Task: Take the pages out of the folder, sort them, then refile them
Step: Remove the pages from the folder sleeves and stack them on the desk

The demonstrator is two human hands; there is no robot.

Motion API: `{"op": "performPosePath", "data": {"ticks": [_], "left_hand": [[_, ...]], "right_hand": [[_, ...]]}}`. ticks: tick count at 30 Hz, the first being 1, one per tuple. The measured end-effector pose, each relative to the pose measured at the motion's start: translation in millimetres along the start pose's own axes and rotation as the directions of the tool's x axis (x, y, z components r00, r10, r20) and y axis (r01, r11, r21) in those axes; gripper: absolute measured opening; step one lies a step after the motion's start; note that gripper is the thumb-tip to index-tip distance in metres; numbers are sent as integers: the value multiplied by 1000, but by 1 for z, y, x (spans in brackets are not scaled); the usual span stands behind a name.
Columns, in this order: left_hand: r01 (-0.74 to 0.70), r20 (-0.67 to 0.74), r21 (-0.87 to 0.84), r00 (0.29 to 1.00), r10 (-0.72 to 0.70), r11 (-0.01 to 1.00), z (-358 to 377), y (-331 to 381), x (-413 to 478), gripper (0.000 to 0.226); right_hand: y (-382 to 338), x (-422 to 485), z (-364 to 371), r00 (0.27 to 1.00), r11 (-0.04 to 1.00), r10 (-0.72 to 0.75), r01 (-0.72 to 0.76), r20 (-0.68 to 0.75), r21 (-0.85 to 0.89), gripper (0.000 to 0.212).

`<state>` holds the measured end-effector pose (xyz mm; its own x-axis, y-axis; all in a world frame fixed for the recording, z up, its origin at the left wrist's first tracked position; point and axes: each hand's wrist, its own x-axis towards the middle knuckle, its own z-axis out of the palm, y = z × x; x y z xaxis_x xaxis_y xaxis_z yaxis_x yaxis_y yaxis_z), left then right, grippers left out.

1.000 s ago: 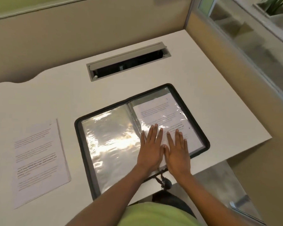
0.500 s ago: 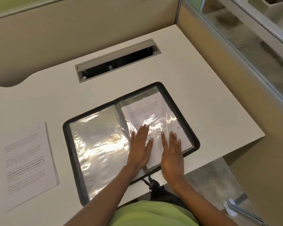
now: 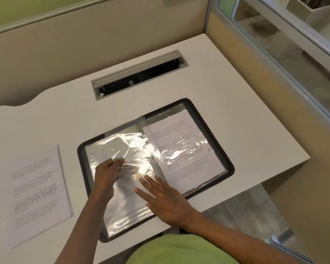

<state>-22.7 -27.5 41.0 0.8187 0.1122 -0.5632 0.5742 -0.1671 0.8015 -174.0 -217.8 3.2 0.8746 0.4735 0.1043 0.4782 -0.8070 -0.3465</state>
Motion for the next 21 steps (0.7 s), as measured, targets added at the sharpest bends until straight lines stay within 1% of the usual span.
{"op": "performPosePath", "data": {"ticks": [1, 3, 5, 8, 9, 12, 13, 14, 16, 17, 18, 20, 21], "left_hand": [[6, -15, 19, 1000, -6, 1000, -7, -5, 2, 9], [-14, -64, 99, 998, 20, 995, -20, -15, 3, 12], [-53, -141, 204, 987, 83, 978, -36, -24, 4, 17], [-93, -261, 330, 947, 186, 939, -53, -28, 2, 13], [-91, -278, 381, 938, 208, 920, -57, -26, -1, 12], [-67, -321, 430, 921, 222, 900, -63, -30, -3, 6], [-47, -340, 484, 910, 238, 874, -62, -32, -1, 14], [-41, -344, 581, 893, 291, 813, -60, -37, 2, 27], [-88, -287, 764, 842, 458, 640, -46, -44, 6, 49], [-158, -223, 794, 822, 524, 586, -31, -44, 5, 59], [-252, -149, 781, 813, 562, 571, -12, -41, -1, 64], [-434, 28, 710, 804, 594, 554, 36, -38, -18, 67], [-515, 137, 691, 782, 608, 507, 60, -38, -27, 67]], "right_hand": [[3, 1, -3, 999, 999, 41, -41, -23, 31, 60], [14, 5, -13, 981, 978, 188, -182, -47, 104, 58], [34, 7, -21, 939, 935, 341, -332, -54, 125, 57], [75, 11, -29, 830, 835, 548, -536, -102, 123, 59], [89, 12, -31, 795, 802, 597, -587, -108, 113, 60], [126, 9, -36, 701, 707, 705, -707, -106, 31, 64], [137, 7, -36, 669, 674, 736, -738, -102, 21, 65], [145, 5, -37, 639, 643, 764, -765, -94, 27, 65], [155, 5, -39, 602, 606, 795, -792, -75, 67, 64], [158, 5, -39, 600, 605, 796, -791, -78, 86, 62], [159, 5, -41, 604, 610, 792, -786, -88, 99, 59], [163, 6, -44, 610, 621, 784, -773, -115, 134, 51], [165, 8, -46, 606, 620, 785, -766, -128, 171, 47]]}}
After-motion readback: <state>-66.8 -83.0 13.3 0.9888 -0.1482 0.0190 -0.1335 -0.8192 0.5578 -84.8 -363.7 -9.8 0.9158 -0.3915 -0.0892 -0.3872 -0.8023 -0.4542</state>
